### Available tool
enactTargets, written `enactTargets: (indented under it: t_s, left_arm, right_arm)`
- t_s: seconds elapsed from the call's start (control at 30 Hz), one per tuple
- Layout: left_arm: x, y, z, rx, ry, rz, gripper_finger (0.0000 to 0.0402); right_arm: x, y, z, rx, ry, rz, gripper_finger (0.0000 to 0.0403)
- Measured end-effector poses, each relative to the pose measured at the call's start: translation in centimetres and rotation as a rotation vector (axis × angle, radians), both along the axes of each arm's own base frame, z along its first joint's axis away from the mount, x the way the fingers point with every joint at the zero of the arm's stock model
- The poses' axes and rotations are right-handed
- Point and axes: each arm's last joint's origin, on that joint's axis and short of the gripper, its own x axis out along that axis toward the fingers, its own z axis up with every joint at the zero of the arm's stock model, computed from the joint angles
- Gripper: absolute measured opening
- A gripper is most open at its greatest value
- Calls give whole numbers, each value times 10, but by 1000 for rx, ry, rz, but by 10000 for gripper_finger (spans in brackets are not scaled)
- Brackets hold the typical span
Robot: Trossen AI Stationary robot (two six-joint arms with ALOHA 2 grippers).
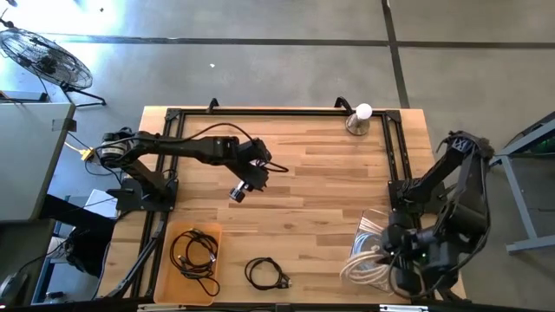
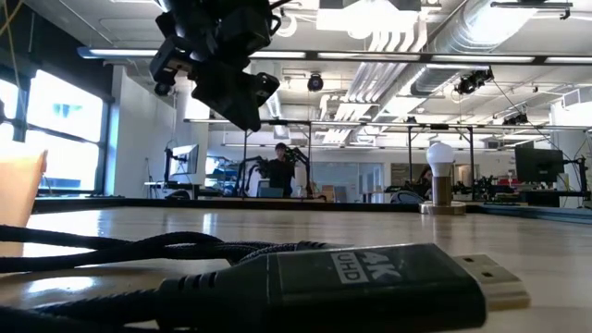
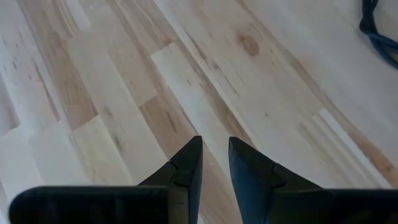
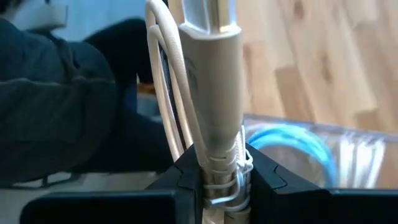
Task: Sort HDMI cables
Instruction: Put the white HDMI cable into the transparent bin
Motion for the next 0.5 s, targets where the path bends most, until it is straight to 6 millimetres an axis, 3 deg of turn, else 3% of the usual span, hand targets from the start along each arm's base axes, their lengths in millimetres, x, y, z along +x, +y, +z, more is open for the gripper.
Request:
enactTargets:
  t_s: [0.5]
  left_arm:
    - [1,-32,0,-18,10,-73,75]
  right_arm:
    - [10,1,-54,76,298,-125,61]
